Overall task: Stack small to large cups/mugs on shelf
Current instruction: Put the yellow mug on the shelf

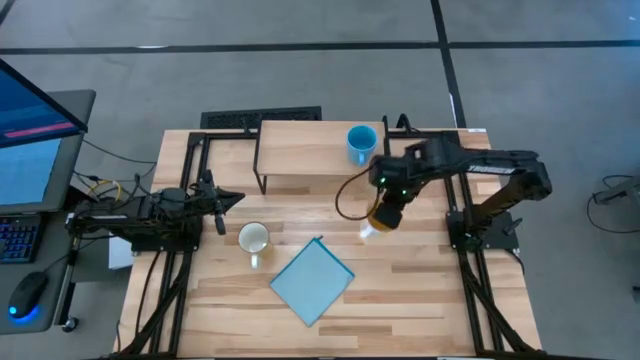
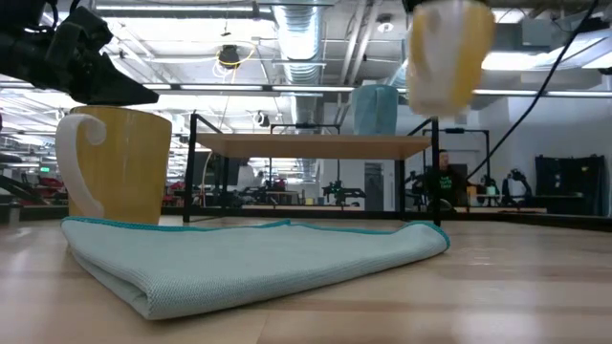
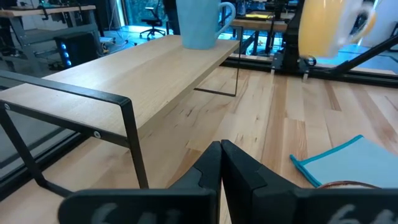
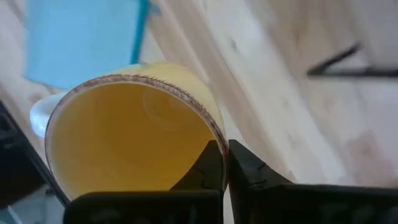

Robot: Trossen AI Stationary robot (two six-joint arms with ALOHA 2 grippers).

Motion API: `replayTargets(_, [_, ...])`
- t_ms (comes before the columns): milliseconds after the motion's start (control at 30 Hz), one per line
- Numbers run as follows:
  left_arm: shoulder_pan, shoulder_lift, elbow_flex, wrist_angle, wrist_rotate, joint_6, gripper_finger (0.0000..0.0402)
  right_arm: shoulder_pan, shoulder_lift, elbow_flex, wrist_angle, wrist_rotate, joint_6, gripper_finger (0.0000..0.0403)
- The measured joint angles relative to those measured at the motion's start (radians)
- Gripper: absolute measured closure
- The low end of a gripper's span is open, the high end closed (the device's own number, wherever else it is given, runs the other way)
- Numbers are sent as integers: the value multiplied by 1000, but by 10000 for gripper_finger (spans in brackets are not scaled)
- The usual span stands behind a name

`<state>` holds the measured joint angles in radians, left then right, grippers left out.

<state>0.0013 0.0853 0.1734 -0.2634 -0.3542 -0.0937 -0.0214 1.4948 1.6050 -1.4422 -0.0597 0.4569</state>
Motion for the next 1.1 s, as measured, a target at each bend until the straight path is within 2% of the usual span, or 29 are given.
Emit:
replayTargets(233, [0,0,0,0,0,0,401,-32,0,208,-15,99,-87,386])
replayTargets(467, [0,0,0,0,0,0,401,-112,0,334,55,158,-238,386])
replayTargets(800, [0,0,0,0,0,0,401,-296,0,401,350,163,-559,386])
replayTargets(1100, [0,0,0,0,0,-5,401,-403,15,404,515,79,-650,386])
